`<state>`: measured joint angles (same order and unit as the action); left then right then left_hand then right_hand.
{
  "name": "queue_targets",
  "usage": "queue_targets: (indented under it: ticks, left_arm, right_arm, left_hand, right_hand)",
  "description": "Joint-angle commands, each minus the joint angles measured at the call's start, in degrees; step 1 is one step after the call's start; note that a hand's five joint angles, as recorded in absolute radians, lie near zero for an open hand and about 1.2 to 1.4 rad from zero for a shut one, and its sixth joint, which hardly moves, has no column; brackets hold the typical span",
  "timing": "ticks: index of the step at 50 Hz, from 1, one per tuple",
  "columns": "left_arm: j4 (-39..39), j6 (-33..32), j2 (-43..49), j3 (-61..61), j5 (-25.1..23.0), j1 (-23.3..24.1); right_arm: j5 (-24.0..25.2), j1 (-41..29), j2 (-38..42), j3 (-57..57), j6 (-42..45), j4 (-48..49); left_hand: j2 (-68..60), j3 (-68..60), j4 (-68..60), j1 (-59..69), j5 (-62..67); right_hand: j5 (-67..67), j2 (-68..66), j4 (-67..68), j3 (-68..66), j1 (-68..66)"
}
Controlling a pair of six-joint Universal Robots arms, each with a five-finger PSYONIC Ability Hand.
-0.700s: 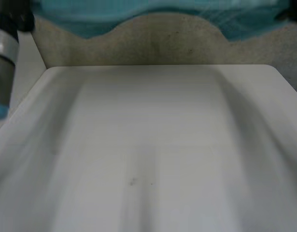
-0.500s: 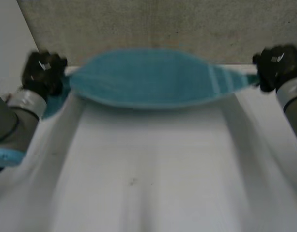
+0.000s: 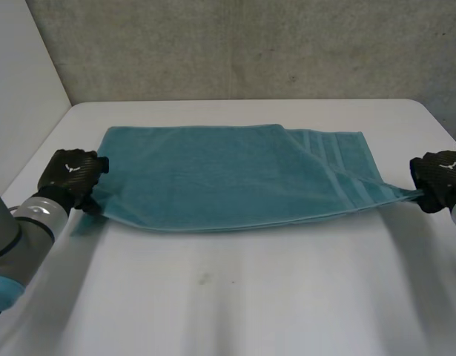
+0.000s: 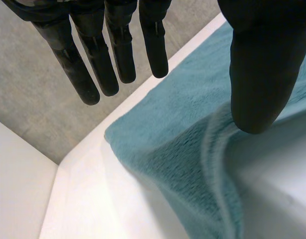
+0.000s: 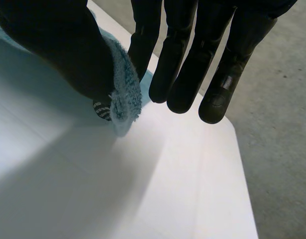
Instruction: Fold the laundry
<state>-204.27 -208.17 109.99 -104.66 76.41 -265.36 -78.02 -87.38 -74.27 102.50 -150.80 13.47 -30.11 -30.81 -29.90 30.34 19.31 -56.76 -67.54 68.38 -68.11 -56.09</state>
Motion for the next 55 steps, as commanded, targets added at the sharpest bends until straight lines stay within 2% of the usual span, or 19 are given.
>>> queue_targets:
  ticks: [1,7,10,14,17,21,26,38,45,55]
  left_arm:
    - [4.8,0.1,-1.3,-1.2,-4.6,-5.4]
    - [5.5,0.0,-1.2,-2.4,-11.3,-11.7]
    - [6.7,0.1,-0.7,-2.7,-13.8,-13.4]
    - [10.5,0.1,-0.7,-3.6,-17.4,-14.4]
    - [11.3,0.2,-0.7,-3.8,-18.3,-14.3]
    - [11.3,0.3,-0.4,-4.6,-18.4,-14.0]
    - [11.1,0.3,0.8,-5.6,-18.4,-13.2]
    - [7.1,0.4,3.5,-5.2,-18.1,-10.6]
    - [3.8,0.4,4.1,-4.0,-18.0,-8.8]
    - [2.9,0.2,6.4,-2.1,-17.6,-6.7]
  right_arm:
    - [0.2,2.7,0.8,0.0,-0.5,2.8]
    - [0.3,2.7,0.8,0.2,-0.5,3.3]
    - [0.2,2.7,0.9,0.4,-0.5,3.5]
    - [0.3,2.5,1.0,0.6,-0.5,3.5]
    - [0.3,2.5,1.8,0.6,-0.5,3.5]
    - [0.3,2.6,2.4,0.6,-0.5,3.5]
    - [0.2,2.6,2.6,0.5,-0.4,3.5]
    - [0.2,2.5,3.1,0.7,-0.2,3.4]
    - [0.2,2.4,3.1,1.3,-0.1,3.4]
    - [0.3,2.4,3.1,1.7,0.0,3.4]
  left_hand:
    - [-1.5,-0.8,-1.7,1.2,2.3]
    - [-2.8,-2.1,-3.0,2.6,3.6]
    - [-3.1,-2.4,-3.4,2.9,3.9]
    - [-3.2,-2.5,-3.4,2.9,3.9]
    - [-3.0,-2.3,-3.2,2.7,3.8]
    - [-4.2,-3.5,-4.4,3.9,5.0]
    - [-11.6,-10.9,-11.8,11.3,12.3]
    - [-13.2,-12.5,-13.5,13.0,14.0]
    - [-19.3,-18.6,-19.5,19.1,20.1]
    - [-21.6,-20.9,-21.9,21.4,22.4]
  right_hand:
    - [-13.2,-12.5,11.6,-11.9,-23.9]
    - [-13.2,-12.5,11.6,-11.9,-23.9]
    - [-13.2,-12.5,11.6,-11.9,-23.9]
    - [-13.2,-12.5,11.6,-11.9,-23.9]
    - [-13.2,-12.5,11.6,-11.9,-23.9]
    - [-13.2,-12.5,11.6,-11.9,-23.9]
    - [-13.2,-12.5,11.6,-11.9,-23.9]
    - [-13.2,-12.5,11.6,-11.9,-23.9]
    - [-13.2,-12.5,11.6,-11.9,-23.9]
    - [-13.2,-12.5,11.6,-11.9,-23.9]
